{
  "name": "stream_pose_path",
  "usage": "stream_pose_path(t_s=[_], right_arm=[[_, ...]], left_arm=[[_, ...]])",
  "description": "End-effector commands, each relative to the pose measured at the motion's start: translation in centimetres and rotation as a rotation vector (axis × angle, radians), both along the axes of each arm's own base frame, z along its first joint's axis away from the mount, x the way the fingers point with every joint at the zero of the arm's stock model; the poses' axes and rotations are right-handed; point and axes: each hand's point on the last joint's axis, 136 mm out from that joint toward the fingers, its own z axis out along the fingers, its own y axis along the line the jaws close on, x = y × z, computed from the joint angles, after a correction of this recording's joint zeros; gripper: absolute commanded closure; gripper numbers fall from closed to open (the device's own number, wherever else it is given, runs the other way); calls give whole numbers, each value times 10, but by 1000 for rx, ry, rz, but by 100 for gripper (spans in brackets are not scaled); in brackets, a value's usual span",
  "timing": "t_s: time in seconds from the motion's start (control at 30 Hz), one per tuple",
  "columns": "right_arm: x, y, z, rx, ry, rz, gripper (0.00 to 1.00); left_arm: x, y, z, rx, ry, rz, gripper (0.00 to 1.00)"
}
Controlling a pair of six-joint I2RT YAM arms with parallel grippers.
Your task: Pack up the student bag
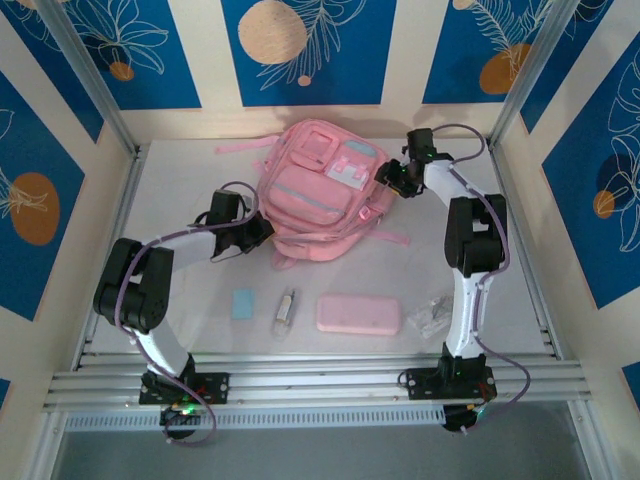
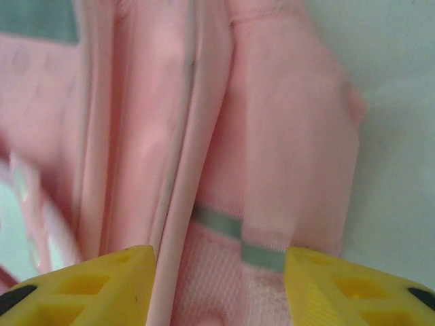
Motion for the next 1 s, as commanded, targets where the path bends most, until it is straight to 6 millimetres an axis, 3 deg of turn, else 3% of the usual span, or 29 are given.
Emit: stream_pose_path(t_s=[0.0, 0.2, 0.53, 0.67, 0.8, 0.97], right_arm=[[20, 26, 12, 159, -58, 18, 47], [25, 36, 6, 170, -52, 51, 51], [12, 48, 22, 159, -95, 72, 53], [17, 49, 4, 188, -45, 43, 60], [21, 47, -13, 238, -8, 19, 76], [6, 37, -1, 302, -43, -2, 100]], left_arm=[[8, 4, 13, -5, -59, 1, 100], [7, 5, 12, 13, -54, -6, 100], [4, 12, 9, 49, -45, -10, 100], [5, 13, 10, 51, -49, -9, 100], [8, 14, 8, 34, -50, 4, 100], [28, 32, 6, 86, -85, 62, 100]])
